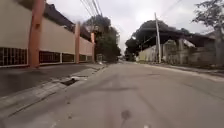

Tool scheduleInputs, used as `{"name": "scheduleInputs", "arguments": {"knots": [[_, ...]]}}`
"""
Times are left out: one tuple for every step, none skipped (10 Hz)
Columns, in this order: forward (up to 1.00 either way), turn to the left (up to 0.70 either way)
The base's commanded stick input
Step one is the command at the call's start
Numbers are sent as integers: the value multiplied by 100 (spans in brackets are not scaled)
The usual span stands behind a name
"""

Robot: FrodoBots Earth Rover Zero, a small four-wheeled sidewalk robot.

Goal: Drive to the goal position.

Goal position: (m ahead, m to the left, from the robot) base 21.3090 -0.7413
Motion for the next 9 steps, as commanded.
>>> {"name": "scheduleInputs", "arguments": {"knots": [[85,0],[85,-4],[85,-31],[85,-24],[85,8],[85,6],[85,0],[85,0],[85,0]]}}
